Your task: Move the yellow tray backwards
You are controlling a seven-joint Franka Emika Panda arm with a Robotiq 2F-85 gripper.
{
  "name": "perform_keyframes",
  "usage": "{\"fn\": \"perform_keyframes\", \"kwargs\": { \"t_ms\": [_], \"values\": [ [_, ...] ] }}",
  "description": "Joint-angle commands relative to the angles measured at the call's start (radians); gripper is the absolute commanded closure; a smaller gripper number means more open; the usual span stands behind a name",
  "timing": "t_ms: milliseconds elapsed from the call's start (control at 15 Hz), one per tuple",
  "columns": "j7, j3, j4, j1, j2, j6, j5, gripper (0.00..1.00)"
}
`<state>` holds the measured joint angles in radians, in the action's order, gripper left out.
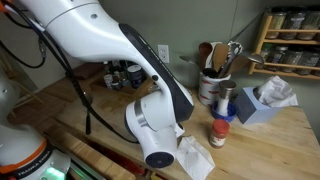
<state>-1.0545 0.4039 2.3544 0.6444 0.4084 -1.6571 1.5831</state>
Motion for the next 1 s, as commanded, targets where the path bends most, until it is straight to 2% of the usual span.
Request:
{"fn": "perform_keyframes", "kwargs": {
  "t_ms": [0, 533, 933],
  "values": [
    [0.022, 0.022, -0.01, -0.029, 0.005, -0.008, 0.021, 0.6],
    [0.046, 0.028, -0.036, -0.036, 0.027, -0.025, 0.028, 0.0],
    [0.062, 0.017, -0.069, -0.077, 0.07, -0.106, 0.063, 0.0]
  ]
}}
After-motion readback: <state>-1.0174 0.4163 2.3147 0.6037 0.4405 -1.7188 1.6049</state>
